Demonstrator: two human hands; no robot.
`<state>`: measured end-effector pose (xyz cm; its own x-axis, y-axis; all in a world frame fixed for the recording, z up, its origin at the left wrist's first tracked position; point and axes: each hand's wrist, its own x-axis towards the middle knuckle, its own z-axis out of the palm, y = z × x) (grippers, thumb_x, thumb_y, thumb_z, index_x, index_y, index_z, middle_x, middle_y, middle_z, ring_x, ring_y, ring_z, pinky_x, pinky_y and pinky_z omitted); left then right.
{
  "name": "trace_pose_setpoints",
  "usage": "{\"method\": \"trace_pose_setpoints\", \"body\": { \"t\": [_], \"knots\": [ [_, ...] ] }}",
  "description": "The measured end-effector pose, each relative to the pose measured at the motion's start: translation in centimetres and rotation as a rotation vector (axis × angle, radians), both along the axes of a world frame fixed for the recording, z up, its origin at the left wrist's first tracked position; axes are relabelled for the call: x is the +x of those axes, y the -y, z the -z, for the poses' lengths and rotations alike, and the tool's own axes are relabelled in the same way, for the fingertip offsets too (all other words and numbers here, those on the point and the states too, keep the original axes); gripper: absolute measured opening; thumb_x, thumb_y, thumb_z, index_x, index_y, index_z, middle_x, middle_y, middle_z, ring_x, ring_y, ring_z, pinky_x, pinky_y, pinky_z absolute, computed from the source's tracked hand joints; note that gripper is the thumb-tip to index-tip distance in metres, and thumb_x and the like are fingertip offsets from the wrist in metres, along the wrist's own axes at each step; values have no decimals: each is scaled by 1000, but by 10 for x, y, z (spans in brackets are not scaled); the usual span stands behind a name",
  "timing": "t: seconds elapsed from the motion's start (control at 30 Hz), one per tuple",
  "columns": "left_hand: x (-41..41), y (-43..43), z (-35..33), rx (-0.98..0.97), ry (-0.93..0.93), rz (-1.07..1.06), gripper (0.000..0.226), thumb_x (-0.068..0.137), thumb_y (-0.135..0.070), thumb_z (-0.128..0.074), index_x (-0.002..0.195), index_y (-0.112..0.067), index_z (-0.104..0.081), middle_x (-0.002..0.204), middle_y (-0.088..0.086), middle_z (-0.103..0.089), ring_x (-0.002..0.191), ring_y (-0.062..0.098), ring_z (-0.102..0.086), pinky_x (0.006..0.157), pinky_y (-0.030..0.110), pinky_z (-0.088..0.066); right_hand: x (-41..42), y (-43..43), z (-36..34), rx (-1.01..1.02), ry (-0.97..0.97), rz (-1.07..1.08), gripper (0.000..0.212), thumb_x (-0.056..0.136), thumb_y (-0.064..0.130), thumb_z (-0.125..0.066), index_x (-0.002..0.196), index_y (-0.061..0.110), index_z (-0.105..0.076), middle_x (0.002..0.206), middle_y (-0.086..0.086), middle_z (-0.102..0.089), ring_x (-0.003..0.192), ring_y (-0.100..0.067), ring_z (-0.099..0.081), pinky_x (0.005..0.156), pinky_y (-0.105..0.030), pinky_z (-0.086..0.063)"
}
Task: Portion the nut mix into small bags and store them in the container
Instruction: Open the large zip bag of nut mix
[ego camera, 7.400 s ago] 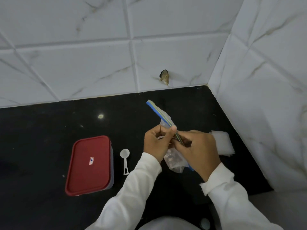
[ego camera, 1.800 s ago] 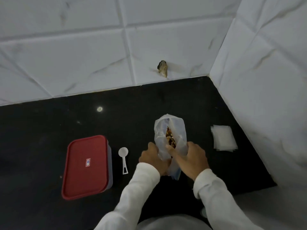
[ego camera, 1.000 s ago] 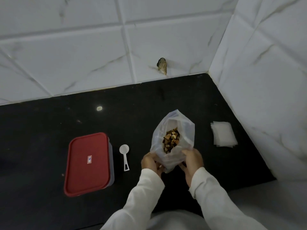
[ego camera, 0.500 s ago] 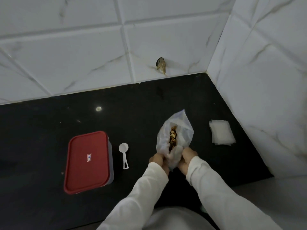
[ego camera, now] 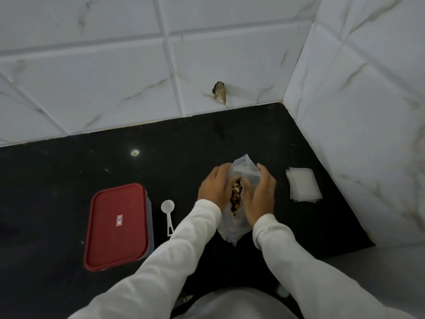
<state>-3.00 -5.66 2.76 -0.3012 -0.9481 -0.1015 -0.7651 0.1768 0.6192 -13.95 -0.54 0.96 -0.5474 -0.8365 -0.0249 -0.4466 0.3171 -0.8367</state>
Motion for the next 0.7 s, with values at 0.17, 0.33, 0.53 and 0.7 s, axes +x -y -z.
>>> {"method": "trace_pose_setpoints", "body": {
  "t": [0.17,0.33,0.53,0.7],
  "knots": [
    [-1,18,16,222,-282,-348,23,94,-5,-44,101,-13,-64,96,5,-63,88,22,-62,77,28,-51,-15,20,8,116,169,50,21,100,19,-42,110,21,-61,102,6,-59,98,-12,-59,74,-19,-41],
    [4,39,18,611,-421,-338,22,95,-13,-50,98,-16,-72,100,7,-71,97,24,-66,88,33,-53,-33,45,7,300,524,152,28,93,7,-46,92,22,-71,103,0,-67,94,-16,-63,86,-33,-52],
    [21,59,14,892,-362,-397,35,96,-9,-44,124,-5,-65,115,18,-66,106,31,-62,102,40,-47,-56,54,14,420,720,126,32,99,17,-42,86,20,-72,116,-13,-67,100,-29,-64,93,-44,-52],
    [14,46,11,604,-350,-252,34,90,-42,-52,119,-26,-59,120,5,-63,106,26,-61,100,46,-47,-49,40,4,215,111,-278,44,89,55,-54,126,30,-54,121,6,-49,103,-7,-51,88,-26,-44]
  ]
}}
